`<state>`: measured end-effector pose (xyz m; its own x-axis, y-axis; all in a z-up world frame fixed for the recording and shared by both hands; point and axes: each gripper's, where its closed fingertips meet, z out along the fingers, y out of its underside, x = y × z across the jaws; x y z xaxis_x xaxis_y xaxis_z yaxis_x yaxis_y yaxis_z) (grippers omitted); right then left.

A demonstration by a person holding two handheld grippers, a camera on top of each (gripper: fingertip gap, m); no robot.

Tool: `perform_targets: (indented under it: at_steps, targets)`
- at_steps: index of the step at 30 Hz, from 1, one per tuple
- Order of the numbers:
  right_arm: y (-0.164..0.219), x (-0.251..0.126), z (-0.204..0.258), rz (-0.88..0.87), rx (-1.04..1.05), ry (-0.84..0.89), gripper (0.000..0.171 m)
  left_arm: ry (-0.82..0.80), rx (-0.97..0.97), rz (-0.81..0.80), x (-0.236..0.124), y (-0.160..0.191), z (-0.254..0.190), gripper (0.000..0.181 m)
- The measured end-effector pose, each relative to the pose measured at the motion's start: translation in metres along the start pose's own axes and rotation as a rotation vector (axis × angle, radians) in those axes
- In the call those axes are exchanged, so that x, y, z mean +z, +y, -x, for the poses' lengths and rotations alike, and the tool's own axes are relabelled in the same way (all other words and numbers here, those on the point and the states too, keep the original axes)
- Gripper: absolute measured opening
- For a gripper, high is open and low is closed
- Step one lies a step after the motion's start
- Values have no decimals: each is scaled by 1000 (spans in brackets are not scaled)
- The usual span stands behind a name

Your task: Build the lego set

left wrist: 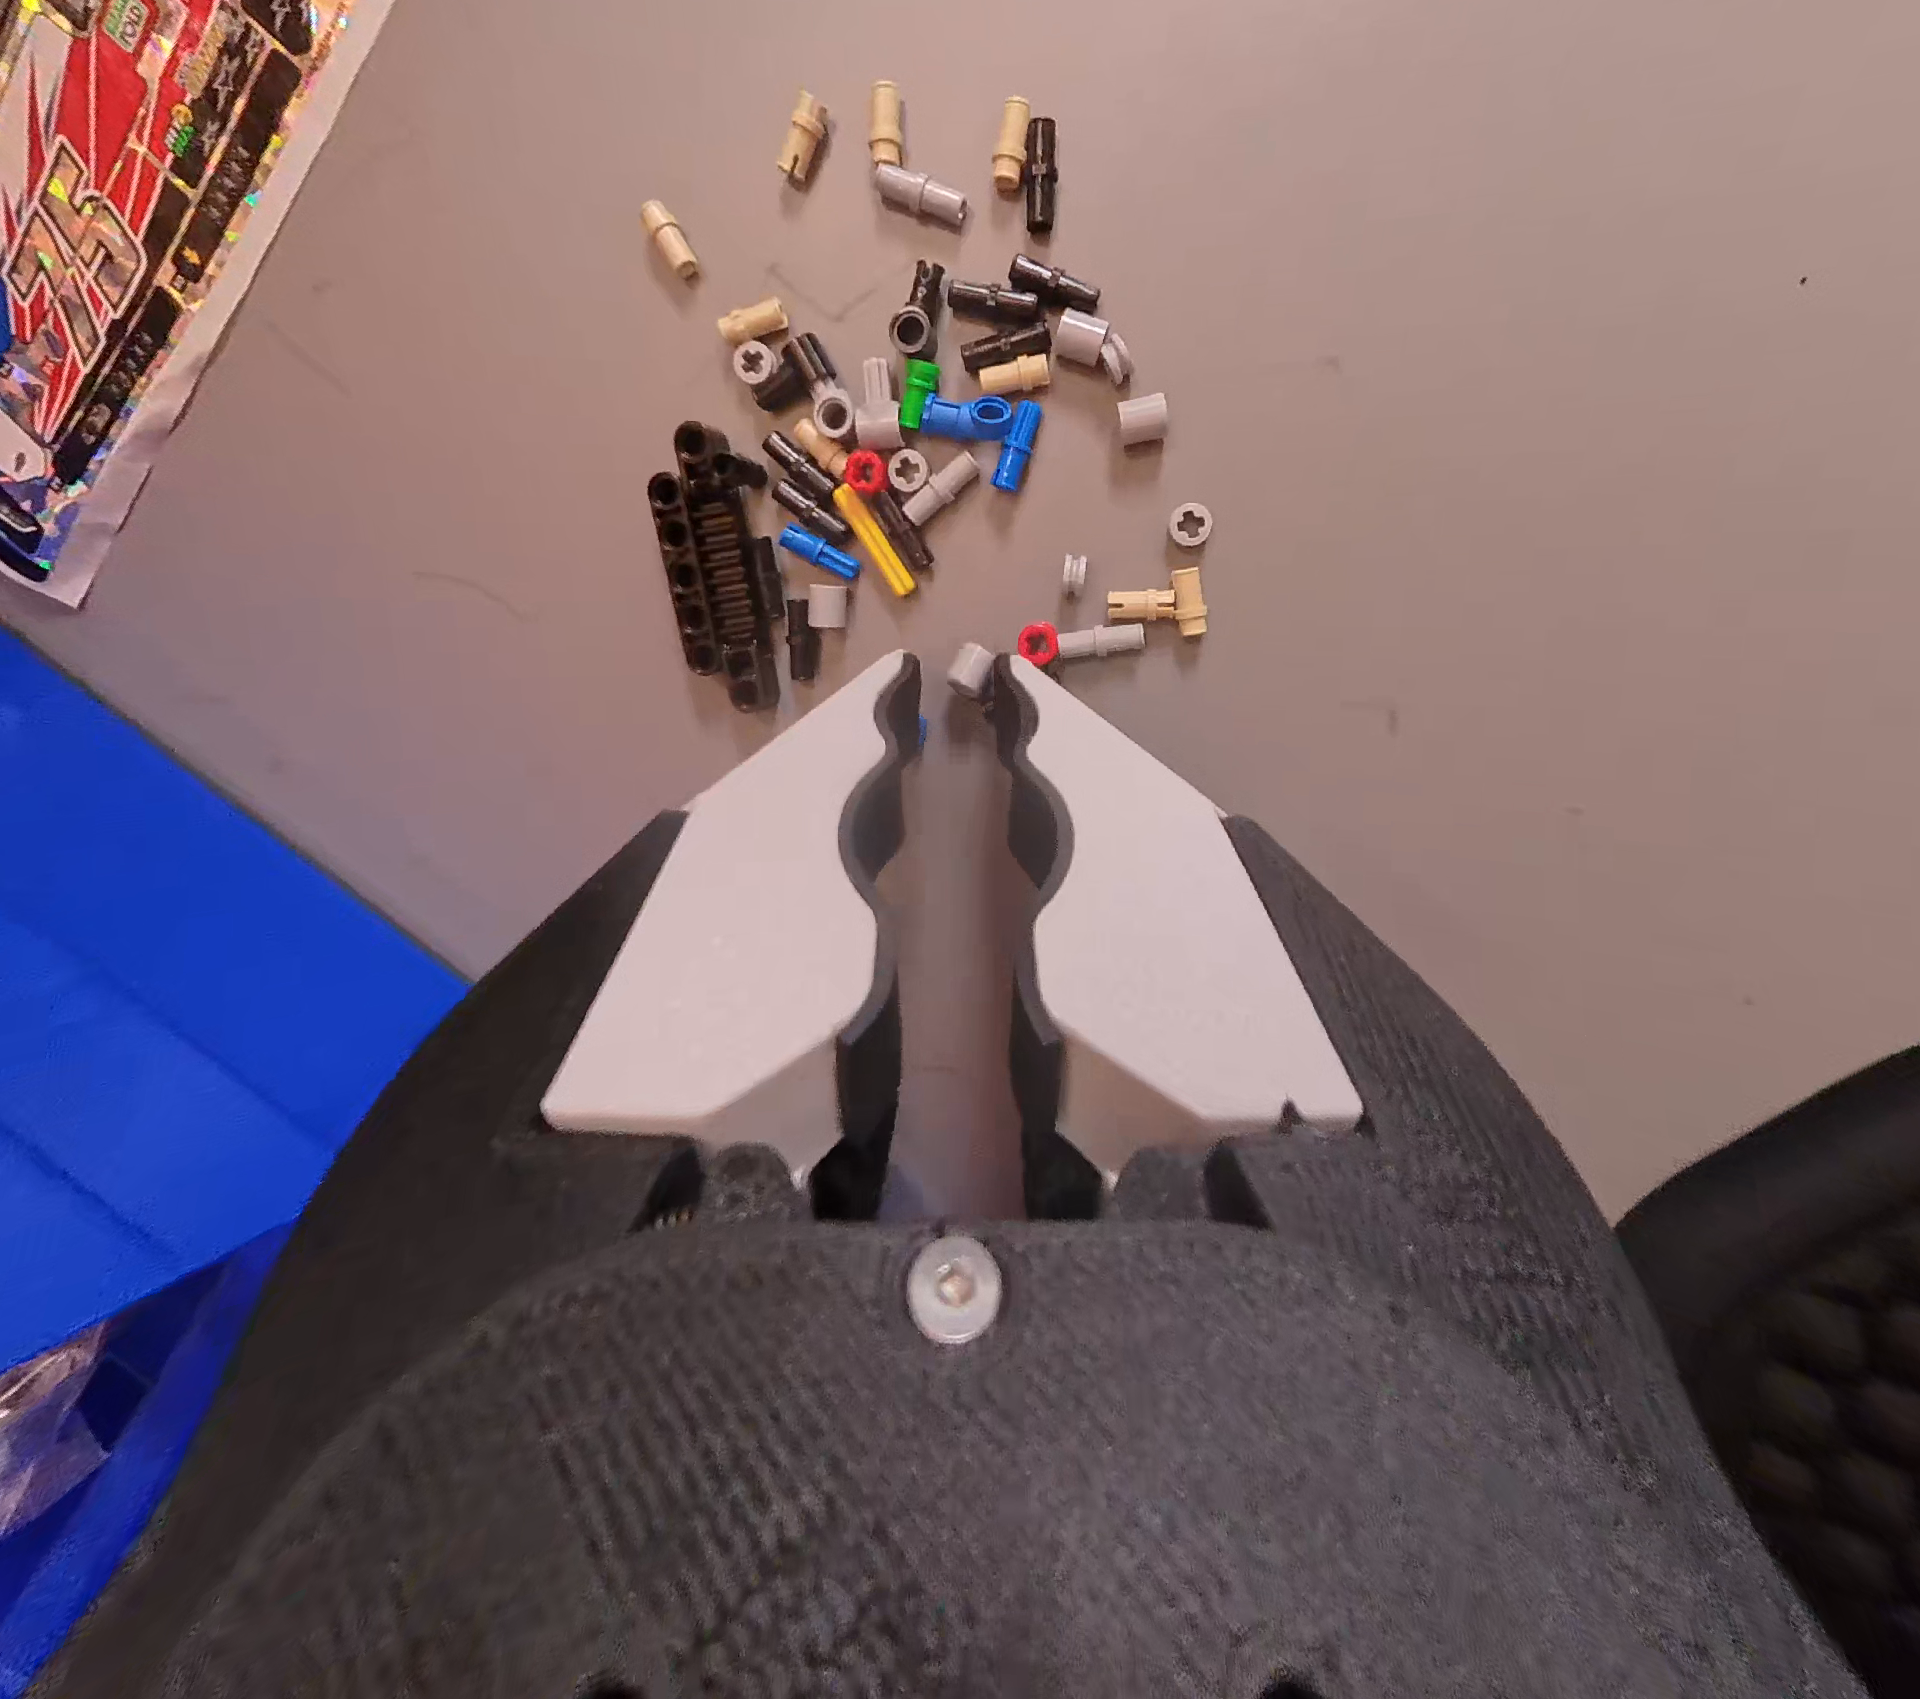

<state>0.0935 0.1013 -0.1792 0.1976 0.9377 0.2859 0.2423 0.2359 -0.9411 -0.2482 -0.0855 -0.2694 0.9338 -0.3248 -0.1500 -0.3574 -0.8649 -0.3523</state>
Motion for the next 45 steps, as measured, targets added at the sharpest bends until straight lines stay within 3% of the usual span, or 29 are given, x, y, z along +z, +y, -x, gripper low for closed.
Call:
perform_targets:
  at_steps: [11,18,24,34,39,45]
  targets:
    - [2,1,0,7,2,1,28,0,-7,-1,2,4,2,4]
    - [1,0,0,5,1,0,28,15,-55,-161,-30,-21,3,0]
    - [1,0,0,4,-2,0,28,127,10,-358,-45,-68,-48,0]
    - [0,0,3,4,-17,-7,28,365,72,-651,-22,-150,-149,0]
    - [1,0,2,7,-21,-5,28,350,219,-674,5,-170,-196,0]
    - [2,0,1,9,-19,-2,28,285,366,-635,19,-168,-215,0]
